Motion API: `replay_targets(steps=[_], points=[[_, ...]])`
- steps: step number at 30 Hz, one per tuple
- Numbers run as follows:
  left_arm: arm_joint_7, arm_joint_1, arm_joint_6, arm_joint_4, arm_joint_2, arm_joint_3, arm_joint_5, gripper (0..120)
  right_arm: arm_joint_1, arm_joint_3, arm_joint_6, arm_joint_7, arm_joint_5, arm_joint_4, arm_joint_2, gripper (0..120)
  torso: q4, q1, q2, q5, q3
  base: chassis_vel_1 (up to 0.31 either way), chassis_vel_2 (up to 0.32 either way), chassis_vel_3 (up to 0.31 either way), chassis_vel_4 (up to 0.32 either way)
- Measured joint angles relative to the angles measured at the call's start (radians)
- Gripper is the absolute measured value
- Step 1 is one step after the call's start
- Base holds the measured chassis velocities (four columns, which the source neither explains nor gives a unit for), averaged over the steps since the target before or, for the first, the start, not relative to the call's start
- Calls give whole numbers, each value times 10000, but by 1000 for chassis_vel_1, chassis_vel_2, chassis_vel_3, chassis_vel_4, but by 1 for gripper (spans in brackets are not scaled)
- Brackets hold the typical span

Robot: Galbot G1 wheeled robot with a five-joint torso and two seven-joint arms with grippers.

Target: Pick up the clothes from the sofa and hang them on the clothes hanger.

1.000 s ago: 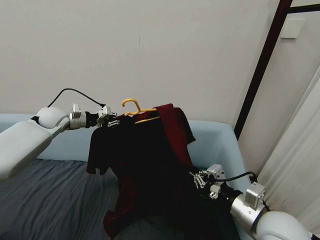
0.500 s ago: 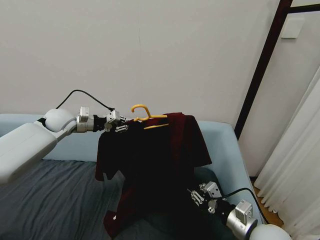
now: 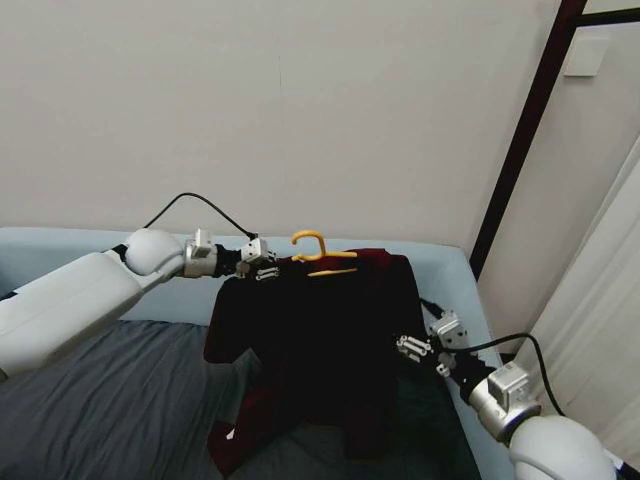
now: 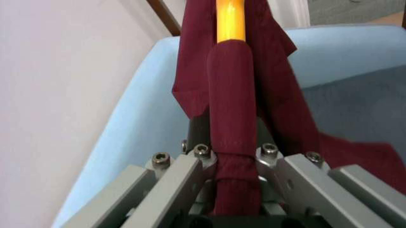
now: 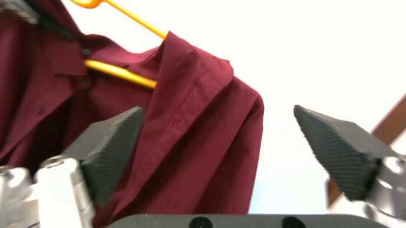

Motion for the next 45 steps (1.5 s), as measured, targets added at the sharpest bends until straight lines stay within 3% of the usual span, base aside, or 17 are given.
replay_targets(steps=[4,19,33,34,39,40,43,45], points=[[-298,-90,315,-800,20,379,-340,3,56,4,-368,243,-85,93,-54,100,8,0,0,-1,0,0,0,0,0],[-322,-65,508,-1382,83,667,-360,3,118,-211,-927,185,-384,5,-242,100,7,0,0,-3,-1,0,0,0,0],[-111,294,402,-1607,327,412,-125,3,124,-343,-959,-75,-610,-361,-442,52,7,0,0,-3,-1,0,0,0,0],[-79,310,389,-1609,333,404,-89,3,113,-347,-947,-87,-644,-377,-442,43,7,0,0,-3,0,0,0,0,0],[-37,325,337,-1543,324,401,21,3,82,-348,-894,-92,-687,-361,-441,30,6,0,0,-3,0,0,0,0,0],[-23,342,323,-1498,310,396,42,3,42,-348,-828,-86,-725,-343,-440,22,7,-1,0,-3,0,0,0,0,0],[-17,379,316,-1445,279,384,69,3,-11,-344,-773,-69,-769,-323,-439,15,7,0,0,-3,0,0,0,0,0],[-18,480,313,-1368,222,371,100,3,-68,-337,-693,-53,-810,-245,-437,4,6,-1,0,-3,-1,0,0,0,0]])
